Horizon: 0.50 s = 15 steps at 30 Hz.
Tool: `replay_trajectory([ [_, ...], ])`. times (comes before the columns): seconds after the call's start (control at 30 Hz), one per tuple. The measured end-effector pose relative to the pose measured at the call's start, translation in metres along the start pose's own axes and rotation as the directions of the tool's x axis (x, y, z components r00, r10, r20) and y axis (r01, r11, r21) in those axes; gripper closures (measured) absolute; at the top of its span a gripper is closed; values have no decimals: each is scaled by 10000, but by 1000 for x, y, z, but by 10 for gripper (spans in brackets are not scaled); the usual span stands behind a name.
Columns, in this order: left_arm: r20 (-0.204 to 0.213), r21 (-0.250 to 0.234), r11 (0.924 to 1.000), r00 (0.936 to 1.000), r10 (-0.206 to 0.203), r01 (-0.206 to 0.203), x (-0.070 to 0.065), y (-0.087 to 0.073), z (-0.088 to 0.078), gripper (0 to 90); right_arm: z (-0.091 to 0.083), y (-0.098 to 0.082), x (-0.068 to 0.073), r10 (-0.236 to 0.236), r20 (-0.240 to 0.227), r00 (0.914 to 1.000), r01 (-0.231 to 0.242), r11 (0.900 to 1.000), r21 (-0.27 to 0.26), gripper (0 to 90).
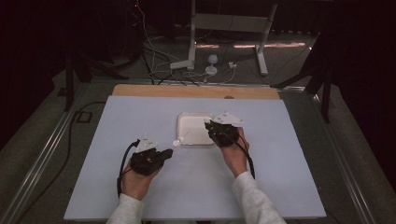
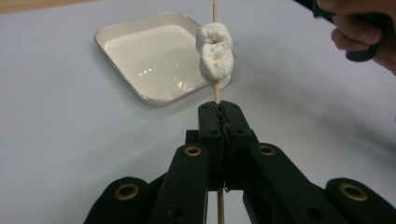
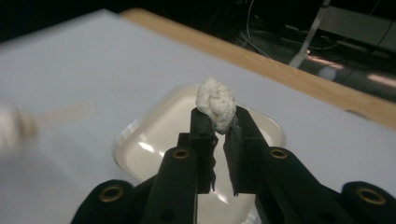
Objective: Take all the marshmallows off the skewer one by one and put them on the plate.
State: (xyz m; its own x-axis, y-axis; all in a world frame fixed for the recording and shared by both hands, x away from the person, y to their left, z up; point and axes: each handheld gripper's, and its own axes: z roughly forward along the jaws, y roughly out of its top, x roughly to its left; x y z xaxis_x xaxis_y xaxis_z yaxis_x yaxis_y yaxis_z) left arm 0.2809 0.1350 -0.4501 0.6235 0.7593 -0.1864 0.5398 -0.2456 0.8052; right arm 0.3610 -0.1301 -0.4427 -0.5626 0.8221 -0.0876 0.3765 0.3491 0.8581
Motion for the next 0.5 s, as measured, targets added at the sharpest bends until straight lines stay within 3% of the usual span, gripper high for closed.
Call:
replay_trajectory([
  [0.03,-62,-45,10000,10000,-26,26,0,0,0,899,1,0,1,-299,-210,9993,300,9995,63,798],
  [0.07,-80,-87,10000,10000,-35,34,0,1,-1,899,1,0,1,-299,-210,9993,300,9995,63,798],
  [0.17,-151,-268,9996,9999,-64,60,1,1,-3,897,9,-1,1,-172,-412,9990,183,9994,283,777],
  [0.2,-167,-303,9995,9998,-82,77,2,1,-4,897,17,-3,1,-20,-523,9986,54,9979,646,762],
  [0.33,-280,-337,9991,9992,-272,262,8,-1,-3,897,29,-7,-1,29,-476,9989,21,9945,1046,730],
  [0.4,-333,-322,9990,9990,-311,300,10,-1,-3,897,41,-11,-5,271,-705,9971,-164,9888,1481,585],
  [0.43,-357,-350,9989,9988,-329,316,10,-1,-2,897,41,-11,-5,271,-705,9971,-164,9888,1481,585],
  [0.5,-376,-406,9986,9987,-342,326,11,-1,-1,897,46,-12,-7,530,-994,9936,-357,9851,1684,489],
])
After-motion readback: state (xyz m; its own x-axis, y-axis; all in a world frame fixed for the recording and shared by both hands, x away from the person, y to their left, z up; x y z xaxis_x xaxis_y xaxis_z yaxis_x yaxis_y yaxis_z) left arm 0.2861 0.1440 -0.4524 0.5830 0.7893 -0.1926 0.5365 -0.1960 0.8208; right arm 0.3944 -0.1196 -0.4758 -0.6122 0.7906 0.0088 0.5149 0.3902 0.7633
